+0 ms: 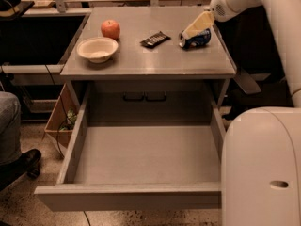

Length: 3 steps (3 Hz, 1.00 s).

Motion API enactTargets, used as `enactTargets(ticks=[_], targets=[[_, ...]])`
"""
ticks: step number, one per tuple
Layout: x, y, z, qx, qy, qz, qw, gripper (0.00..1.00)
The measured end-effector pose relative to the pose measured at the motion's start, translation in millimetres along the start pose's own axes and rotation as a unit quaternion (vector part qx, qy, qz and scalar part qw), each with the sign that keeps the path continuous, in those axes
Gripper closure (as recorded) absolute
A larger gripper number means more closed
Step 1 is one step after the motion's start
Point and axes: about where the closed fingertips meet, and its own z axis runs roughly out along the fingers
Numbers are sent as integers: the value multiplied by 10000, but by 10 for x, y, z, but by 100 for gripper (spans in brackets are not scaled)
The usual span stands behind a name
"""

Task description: Place pepsi can into top drawer

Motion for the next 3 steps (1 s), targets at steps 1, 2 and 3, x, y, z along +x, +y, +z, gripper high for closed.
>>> enactTargets(ticks=[1,2,3], targets=[[-34,24,410,-114,-137,341,9993,0],[31,41,740,-172,-101,547,9983,0],[198,47,968,-195,93,619,9978,0]])
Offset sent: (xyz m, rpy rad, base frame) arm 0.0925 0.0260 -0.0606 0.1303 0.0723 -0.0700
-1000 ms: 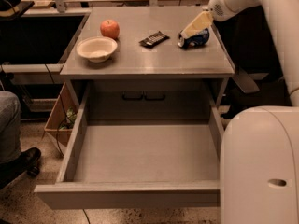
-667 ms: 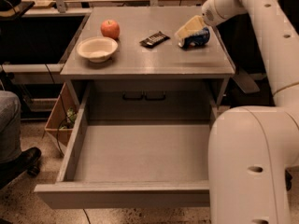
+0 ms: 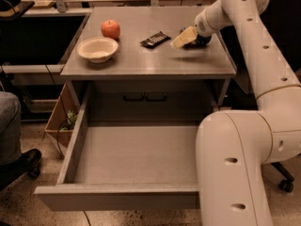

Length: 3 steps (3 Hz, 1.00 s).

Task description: Place pepsi can into top drawer

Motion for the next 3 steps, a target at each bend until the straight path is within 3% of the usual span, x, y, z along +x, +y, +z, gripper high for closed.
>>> enactTargets(ticks=[2,3], targets=[[210,-44,192,69,361,-246,9990,0],[152,-69,170,196,431,-460,9978,0]])
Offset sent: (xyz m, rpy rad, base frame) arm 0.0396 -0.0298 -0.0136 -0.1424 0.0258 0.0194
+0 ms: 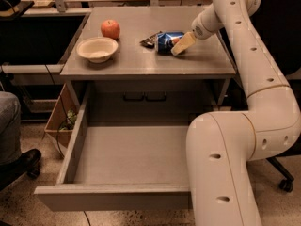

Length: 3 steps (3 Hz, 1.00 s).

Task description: Place pepsi can into top drawer

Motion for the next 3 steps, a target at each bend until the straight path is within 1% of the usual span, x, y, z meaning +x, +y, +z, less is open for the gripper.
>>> enactTargets(ticks=[1,2,3], targets=[[-179,66,-139,-53,-125,-86,9999,0],[-283,223,-189,-296,-199,-115,9993,0],[-367,523,-82,-761,-235,-60,9968,0]])
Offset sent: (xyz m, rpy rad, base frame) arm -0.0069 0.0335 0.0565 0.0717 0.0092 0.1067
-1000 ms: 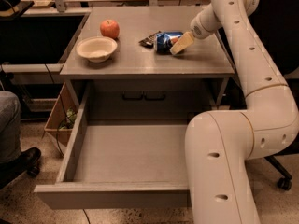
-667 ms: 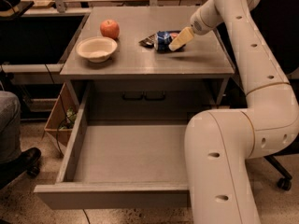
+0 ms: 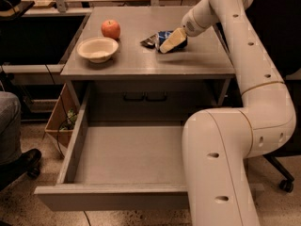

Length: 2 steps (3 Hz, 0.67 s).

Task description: Place pepsi can into top drawer

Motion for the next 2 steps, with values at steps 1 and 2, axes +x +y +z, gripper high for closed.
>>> enactTargets(ticks=[1,2], targets=[[-18,159,117,-271,4,57,9996,0],[-1,195,135,-365,-13,127,9993,18]])
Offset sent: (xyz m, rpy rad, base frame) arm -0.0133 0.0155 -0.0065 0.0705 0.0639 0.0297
